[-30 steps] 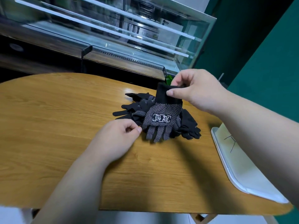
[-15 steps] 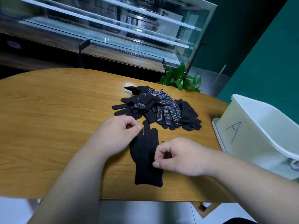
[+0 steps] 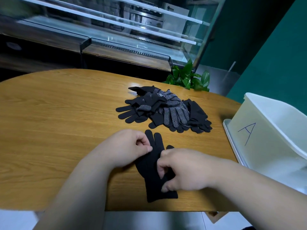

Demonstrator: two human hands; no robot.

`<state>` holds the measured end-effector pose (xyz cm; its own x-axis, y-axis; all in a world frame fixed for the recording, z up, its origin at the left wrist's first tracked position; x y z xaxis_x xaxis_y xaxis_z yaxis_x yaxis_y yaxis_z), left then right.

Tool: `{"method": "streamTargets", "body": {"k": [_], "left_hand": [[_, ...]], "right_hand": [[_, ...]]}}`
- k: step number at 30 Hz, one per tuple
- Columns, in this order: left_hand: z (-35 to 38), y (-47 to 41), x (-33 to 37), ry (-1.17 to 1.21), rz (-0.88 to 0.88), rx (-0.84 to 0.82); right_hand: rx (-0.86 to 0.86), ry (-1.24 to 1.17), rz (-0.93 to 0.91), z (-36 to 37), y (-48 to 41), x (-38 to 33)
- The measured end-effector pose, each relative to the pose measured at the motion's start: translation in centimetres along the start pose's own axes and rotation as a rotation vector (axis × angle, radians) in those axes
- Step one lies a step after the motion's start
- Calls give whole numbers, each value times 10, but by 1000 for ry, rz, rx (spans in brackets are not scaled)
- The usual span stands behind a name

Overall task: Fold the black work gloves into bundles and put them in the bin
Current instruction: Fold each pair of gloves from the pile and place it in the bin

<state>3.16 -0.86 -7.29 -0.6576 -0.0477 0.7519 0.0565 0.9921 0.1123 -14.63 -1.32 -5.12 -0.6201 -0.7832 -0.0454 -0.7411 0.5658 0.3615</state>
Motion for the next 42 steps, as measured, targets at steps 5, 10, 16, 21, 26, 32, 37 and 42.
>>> {"method": "streamTargets", "body": {"k": [5, 10, 16, 21, 26, 32, 37, 42], "left_hand": [[-3, 0, 1, -23, 5, 38], [-8, -2, -2, 39, -17, 113], [-17, -6, -7, 106, -43, 190], [-24, -7, -11, 160, -63, 266], [-30, -7, -16, 207, -80, 337], [-33, -6, -16, 243, -98, 373], [-32, -2, -12, 246, -82, 375], [-39, -4, -15, 321, -54, 473]], "right_hand": [[33, -177, 41, -12, -1, 7], [327, -263, 253, -47, -22, 35], [477, -169, 408, -69, -74, 62], [465, 18, 401, -71, -116, 62], [495, 116, 393, -67, -131, 66], [438, 88, 372, -65, -132, 70], [608, 15, 371, -71, -129, 66], [692, -1016, 227, -95, -106, 45]]}}
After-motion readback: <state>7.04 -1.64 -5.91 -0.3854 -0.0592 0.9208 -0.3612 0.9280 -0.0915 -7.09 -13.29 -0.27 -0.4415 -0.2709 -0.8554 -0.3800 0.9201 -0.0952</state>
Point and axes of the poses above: each hand's wrist, its own y-axis away from the middle knuckle, its own z-axis out of the palm, x = y × z, the point moved 3 cm from there along -y, towards the middle knuckle, and after that the axes turned 5 degrees about y, right-handed, at the moved point
